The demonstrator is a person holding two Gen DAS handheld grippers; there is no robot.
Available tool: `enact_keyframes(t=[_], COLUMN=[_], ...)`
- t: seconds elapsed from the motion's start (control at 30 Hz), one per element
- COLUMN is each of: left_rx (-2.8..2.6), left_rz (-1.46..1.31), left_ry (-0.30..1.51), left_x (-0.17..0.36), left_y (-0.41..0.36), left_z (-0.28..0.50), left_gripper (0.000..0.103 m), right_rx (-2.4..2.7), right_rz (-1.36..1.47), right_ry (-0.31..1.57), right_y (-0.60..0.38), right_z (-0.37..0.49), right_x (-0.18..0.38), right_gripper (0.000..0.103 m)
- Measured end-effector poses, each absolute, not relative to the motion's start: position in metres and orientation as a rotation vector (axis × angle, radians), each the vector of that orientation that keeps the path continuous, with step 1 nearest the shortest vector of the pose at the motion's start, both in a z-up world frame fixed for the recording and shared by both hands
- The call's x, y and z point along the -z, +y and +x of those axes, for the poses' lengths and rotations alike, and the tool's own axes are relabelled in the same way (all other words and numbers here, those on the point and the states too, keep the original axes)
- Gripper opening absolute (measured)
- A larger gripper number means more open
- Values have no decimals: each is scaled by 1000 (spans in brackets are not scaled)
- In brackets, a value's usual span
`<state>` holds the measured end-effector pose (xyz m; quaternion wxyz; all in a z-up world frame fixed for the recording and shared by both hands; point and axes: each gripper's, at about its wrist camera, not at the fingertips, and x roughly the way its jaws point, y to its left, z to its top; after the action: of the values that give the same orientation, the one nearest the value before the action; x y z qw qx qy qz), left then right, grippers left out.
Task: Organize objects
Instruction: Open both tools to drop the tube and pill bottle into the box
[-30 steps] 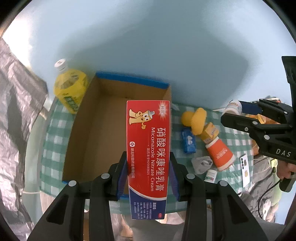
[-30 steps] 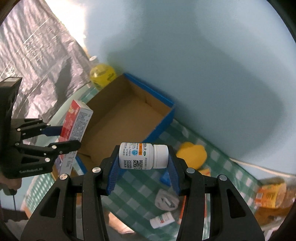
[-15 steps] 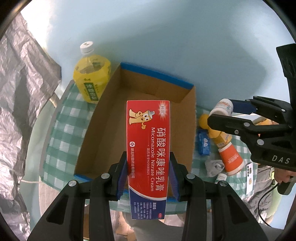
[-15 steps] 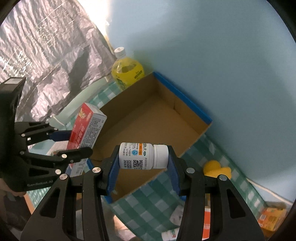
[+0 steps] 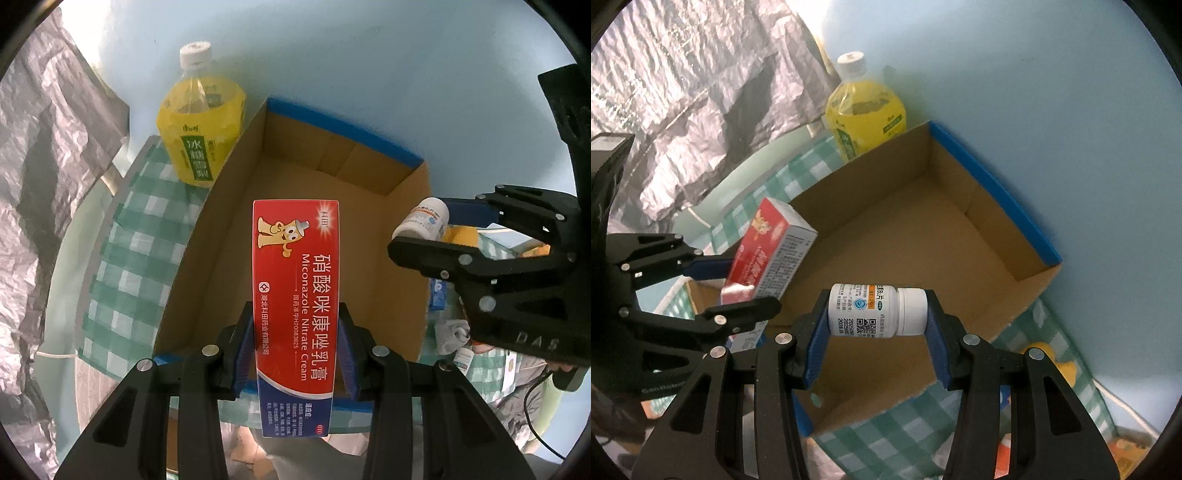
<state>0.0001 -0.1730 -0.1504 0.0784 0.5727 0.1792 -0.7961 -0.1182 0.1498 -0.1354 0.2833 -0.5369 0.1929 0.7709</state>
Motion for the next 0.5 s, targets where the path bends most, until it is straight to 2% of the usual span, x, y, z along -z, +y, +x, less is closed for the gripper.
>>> enact_keyframes(t=[0.5], left_rx=[2347], left_rz=[1773], left_ry=[524], left_x=[178], left_y=[-175], left_z=[-17], left_gripper=[41], right_rx=[-1995], right_rz=[-1451], right_ry=[552], right_y=[160], right_z=[-113], right_x=[156], right_gripper=[47])
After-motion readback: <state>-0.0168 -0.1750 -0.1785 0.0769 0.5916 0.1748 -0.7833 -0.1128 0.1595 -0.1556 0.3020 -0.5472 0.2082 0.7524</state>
